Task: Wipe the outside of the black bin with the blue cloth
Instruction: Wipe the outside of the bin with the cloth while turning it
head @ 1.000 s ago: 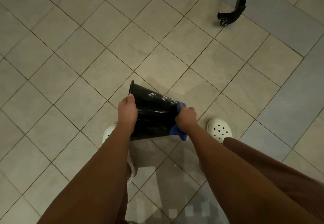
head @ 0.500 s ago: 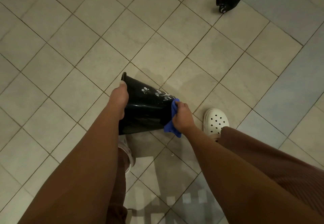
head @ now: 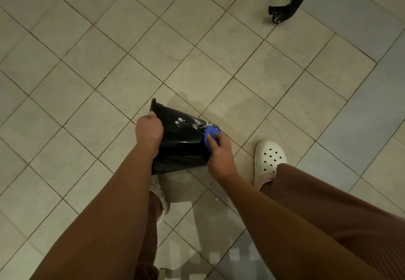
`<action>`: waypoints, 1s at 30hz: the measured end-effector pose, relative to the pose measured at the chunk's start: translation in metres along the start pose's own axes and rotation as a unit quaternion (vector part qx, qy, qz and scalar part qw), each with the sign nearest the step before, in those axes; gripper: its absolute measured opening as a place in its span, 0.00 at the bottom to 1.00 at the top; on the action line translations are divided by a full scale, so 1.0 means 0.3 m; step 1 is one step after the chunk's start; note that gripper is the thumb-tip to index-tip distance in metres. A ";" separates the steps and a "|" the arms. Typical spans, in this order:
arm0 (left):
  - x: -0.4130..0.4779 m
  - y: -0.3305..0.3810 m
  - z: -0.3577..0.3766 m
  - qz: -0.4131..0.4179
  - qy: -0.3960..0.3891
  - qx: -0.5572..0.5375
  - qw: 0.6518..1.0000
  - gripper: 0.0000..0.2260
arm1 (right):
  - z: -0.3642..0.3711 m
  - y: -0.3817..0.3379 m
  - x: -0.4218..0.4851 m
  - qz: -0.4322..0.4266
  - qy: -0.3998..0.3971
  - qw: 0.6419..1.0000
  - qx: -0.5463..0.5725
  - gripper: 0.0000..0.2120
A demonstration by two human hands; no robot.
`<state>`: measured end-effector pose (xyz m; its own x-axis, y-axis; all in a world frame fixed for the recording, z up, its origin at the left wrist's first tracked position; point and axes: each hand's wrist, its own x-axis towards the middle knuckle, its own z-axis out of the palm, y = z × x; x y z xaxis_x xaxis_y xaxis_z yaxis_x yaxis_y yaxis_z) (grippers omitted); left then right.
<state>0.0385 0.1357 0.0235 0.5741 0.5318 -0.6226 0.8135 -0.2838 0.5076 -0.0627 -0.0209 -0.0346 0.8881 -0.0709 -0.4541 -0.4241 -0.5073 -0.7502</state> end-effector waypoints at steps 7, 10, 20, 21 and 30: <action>-0.009 -0.031 -0.005 0.024 0.017 0.004 1.000 0.16 | -0.012 0.004 0.054 0.047 -0.051 0.992 -0.107 0.30; -0.006 -0.027 -0.006 0.040 0.014 0.015 0.999 0.17 | 0.004 -0.028 0.008 0.031 -0.036 0.989 -0.143 0.29; -0.031 -0.018 -0.001 0.065 0.012 0.030 0.997 0.17 | -0.016 -0.033 0.069 0.036 -0.085 0.963 -0.252 0.44; -0.030 -0.016 -0.002 0.066 0.015 0.031 0.997 0.17 | -0.017 -0.039 0.056 0.036 -0.083 0.962 -0.257 0.43; -0.019 -0.005 0.001 0.052 0.014 0.031 0.998 0.13 | 0.011 -0.049 0.026 -0.059 -0.086 0.961 -0.257 0.37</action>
<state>0.0339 0.1329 0.0262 0.6538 0.5187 -0.5509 0.7542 -0.3878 0.5299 -0.0502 -0.0112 -0.0286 0.8633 0.1351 -0.4863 -0.1381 -0.8636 -0.4849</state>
